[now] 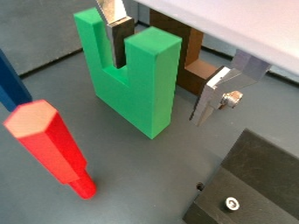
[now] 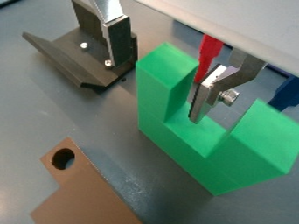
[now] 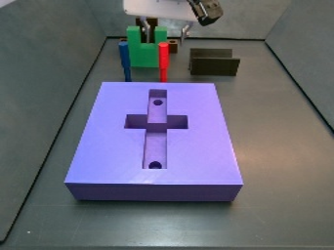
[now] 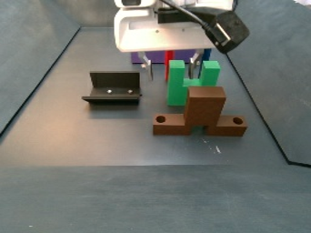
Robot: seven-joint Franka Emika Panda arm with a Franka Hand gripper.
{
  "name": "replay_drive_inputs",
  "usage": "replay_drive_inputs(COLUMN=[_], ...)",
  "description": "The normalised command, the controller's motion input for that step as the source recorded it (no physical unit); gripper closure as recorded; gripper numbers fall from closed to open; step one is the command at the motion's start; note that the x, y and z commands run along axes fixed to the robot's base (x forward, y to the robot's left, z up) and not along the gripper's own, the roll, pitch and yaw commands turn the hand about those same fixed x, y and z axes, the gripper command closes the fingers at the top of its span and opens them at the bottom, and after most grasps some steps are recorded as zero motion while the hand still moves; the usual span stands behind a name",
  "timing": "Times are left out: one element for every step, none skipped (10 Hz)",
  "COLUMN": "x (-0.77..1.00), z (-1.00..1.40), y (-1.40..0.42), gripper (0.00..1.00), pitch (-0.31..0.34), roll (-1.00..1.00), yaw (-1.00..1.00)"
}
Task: Pick up the green object. Move up. Move to above the board. Insert the green object.
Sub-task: Pick up the green object.
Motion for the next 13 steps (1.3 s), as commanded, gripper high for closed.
replay_drive_inputs(x=[0.00, 0.00, 0.00, 0.00, 0.00, 0.00, 0.00, 0.00, 0.00, 0.00, 0.00, 0.00, 0.00], z=[-0.21, -0.12, -0.07, 0.00, 0.00, 0.00, 0.00, 0.00, 0.00, 0.00, 0.00, 0.00, 0.00], y=[0.08, 0.09, 0.01, 0.00, 0.00, 0.00, 0.00, 0.00, 0.00, 0.00, 0.00, 0.00, 0.00], gripper=[0.00, 0.00, 0.00, 0.00, 0.00, 1.00, 1.00, 1.00, 1.00, 1.00, 1.00, 1.00, 1.00], pitch=[0.000, 0.000, 0.000, 0.000, 0.000, 0.000, 0.000, 0.000, 0.000, 0.000, 0.000, 0.000, 0.000], roll=[-0.14, -0.16, -0.11, -0.02, 0.00, 0.00, 0.00, 0.00, 0.00, 0.00, 0.00, 0.00, 0.00], yaw=[0.03, 0.03, 0.02, 0.00, 0.00, 0.00, 0.00, 0.00, 0.00, 0.00, 0.00, 0.00, 0.00])
